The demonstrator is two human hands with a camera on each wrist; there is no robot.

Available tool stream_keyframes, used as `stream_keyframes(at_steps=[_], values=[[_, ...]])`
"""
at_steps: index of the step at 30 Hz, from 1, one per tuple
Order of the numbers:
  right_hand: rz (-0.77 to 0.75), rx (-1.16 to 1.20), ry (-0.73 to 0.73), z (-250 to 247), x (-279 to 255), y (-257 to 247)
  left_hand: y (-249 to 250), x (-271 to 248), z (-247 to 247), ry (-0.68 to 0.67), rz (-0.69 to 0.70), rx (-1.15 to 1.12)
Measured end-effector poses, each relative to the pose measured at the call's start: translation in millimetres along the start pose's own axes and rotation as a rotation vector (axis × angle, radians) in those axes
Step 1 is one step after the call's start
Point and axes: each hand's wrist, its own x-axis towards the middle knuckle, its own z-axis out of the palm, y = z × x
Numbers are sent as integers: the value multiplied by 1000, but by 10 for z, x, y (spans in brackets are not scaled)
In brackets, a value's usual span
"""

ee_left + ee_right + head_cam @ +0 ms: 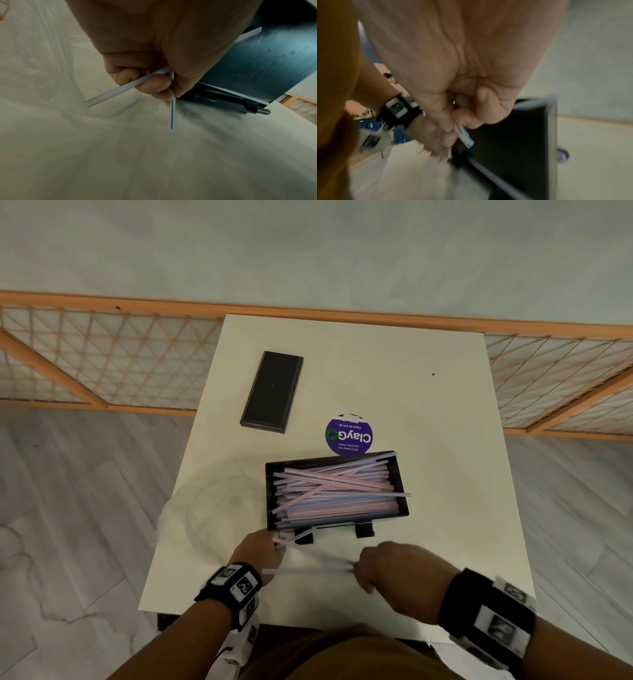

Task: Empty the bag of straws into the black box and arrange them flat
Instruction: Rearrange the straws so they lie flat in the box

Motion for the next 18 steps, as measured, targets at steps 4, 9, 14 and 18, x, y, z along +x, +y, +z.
stream_keyframes(at_steps=[4,9,14,18], values=[[-36,-137,255,-459,32,32,6,-27,78,76,15,171],[100,-381,247,-809,294,149,125,-163,110,117,38,529],[172,-385,155,-808,402,108,180,-159,79,96,28,514],[101,-290,232,-562,531,-15,216,-190,53,77,13,487]])
